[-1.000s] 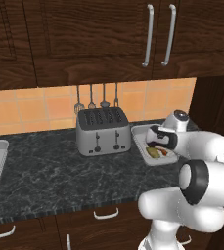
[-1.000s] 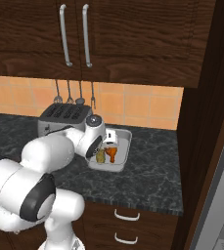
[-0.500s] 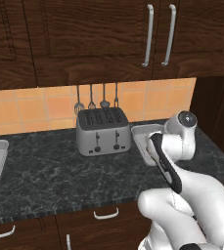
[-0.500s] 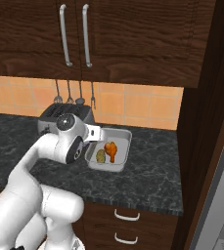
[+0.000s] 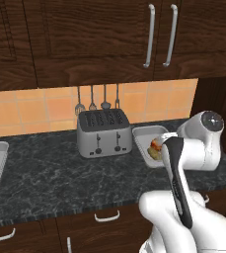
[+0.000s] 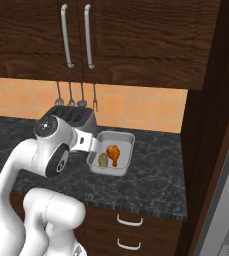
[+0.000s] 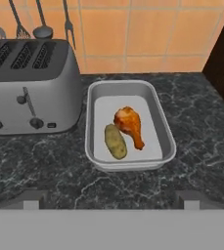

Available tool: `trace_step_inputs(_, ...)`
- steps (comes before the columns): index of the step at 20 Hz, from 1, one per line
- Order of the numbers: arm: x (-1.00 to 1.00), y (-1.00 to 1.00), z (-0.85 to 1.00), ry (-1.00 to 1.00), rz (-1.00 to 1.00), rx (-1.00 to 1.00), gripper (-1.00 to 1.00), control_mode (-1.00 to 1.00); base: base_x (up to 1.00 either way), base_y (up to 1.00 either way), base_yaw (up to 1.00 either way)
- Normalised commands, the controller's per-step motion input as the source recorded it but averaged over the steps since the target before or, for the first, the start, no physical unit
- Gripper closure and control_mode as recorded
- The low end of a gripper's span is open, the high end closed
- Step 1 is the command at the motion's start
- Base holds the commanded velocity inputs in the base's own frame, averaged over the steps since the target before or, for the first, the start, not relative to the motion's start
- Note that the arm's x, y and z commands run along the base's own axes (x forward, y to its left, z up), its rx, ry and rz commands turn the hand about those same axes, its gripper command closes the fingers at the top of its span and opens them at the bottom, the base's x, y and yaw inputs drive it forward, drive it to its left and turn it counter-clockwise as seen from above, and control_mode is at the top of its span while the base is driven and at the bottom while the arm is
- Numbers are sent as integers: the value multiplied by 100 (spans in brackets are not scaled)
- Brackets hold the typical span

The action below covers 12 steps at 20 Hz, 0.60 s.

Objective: Place one potato and one chicken drumstick in each tupperware on the nearby counter, to pack two identical lunches.

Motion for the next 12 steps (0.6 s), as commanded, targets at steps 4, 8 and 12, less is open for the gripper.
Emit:
trace_step_inputs(4,-93,38,2,-24,0,-4,-100,-100,0,0,0)
trace_step_inputs(8,-70,40,-13,-13,0,-7,-100,100,-24,8,0)
trace_step_inputs(12,0,0,0,0,0,0,-100,100,-86,-11,-5)
